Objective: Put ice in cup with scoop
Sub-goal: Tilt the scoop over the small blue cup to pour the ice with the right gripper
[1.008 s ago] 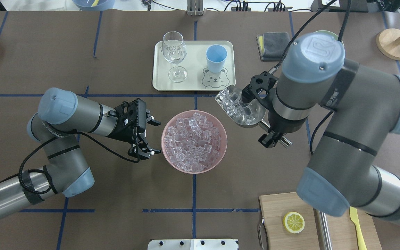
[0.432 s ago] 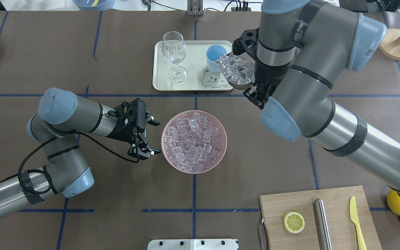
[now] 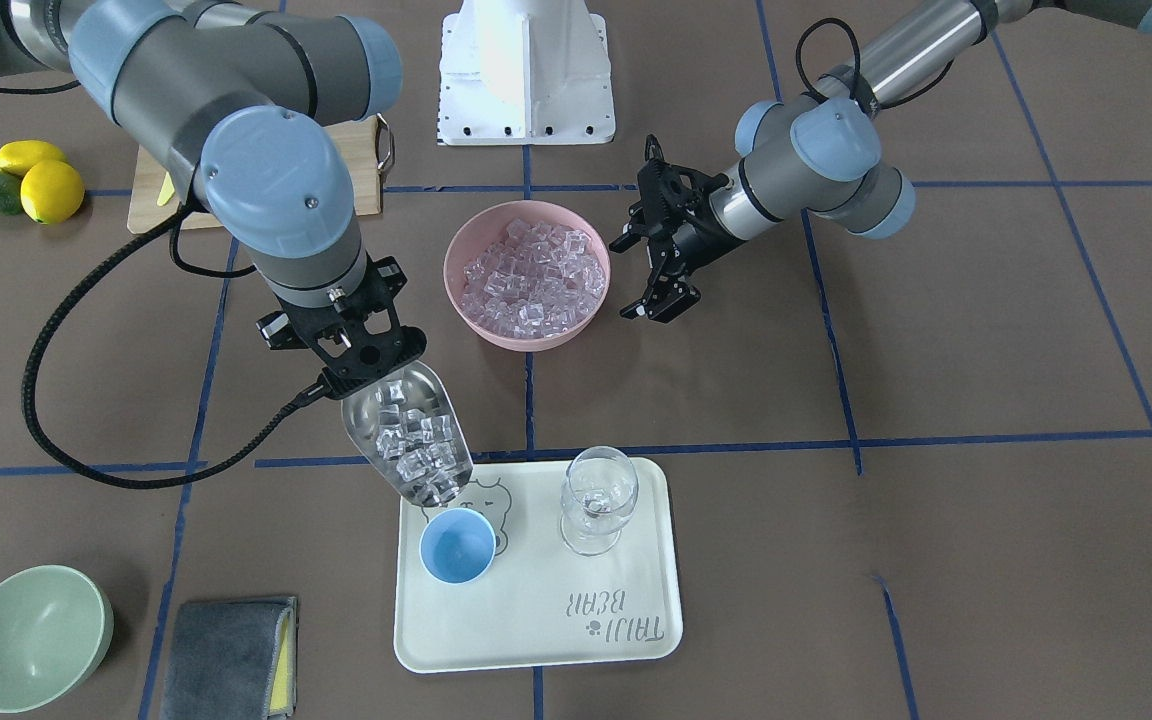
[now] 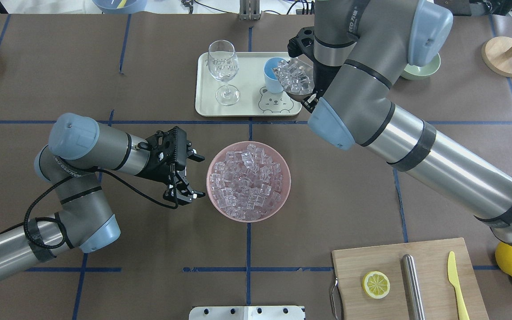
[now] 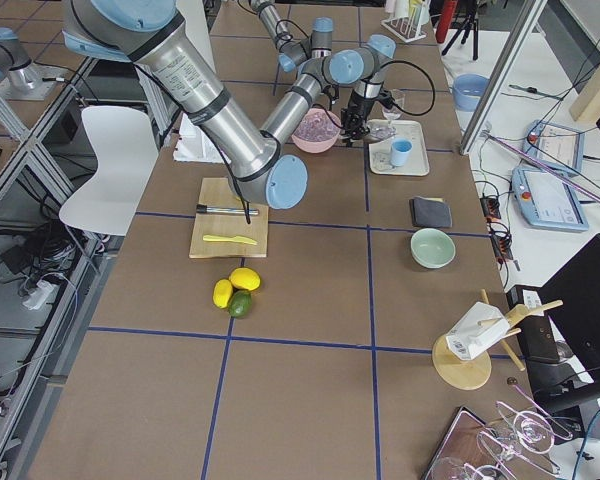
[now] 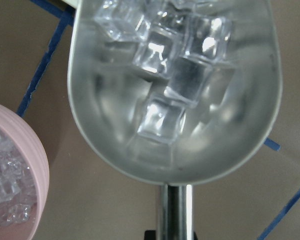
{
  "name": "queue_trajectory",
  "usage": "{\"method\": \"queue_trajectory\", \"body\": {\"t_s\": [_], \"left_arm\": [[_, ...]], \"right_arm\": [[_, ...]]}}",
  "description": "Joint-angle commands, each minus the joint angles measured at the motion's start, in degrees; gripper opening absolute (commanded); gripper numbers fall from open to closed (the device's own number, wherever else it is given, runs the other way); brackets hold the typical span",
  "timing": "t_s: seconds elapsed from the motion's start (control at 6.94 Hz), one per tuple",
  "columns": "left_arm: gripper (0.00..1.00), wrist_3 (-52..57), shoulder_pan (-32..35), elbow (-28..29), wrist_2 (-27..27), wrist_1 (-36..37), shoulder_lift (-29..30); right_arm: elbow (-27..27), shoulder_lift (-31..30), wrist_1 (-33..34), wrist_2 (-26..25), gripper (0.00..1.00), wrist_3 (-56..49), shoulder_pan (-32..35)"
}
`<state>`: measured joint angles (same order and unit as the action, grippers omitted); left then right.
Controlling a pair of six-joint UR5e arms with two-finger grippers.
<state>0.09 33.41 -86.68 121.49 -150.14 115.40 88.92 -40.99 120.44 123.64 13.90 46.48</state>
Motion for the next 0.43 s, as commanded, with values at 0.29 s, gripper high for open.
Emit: {"method": "queue_trajectory", "body": {"t_s": [0.29], "left_arm": [[1.00,0.00,-0.19,0.11,-0.03,-0.07,0.08]], "right_arm": [[-8.49,6.00,7.14,-0.33,0.00,-8.42,1.59]]}}
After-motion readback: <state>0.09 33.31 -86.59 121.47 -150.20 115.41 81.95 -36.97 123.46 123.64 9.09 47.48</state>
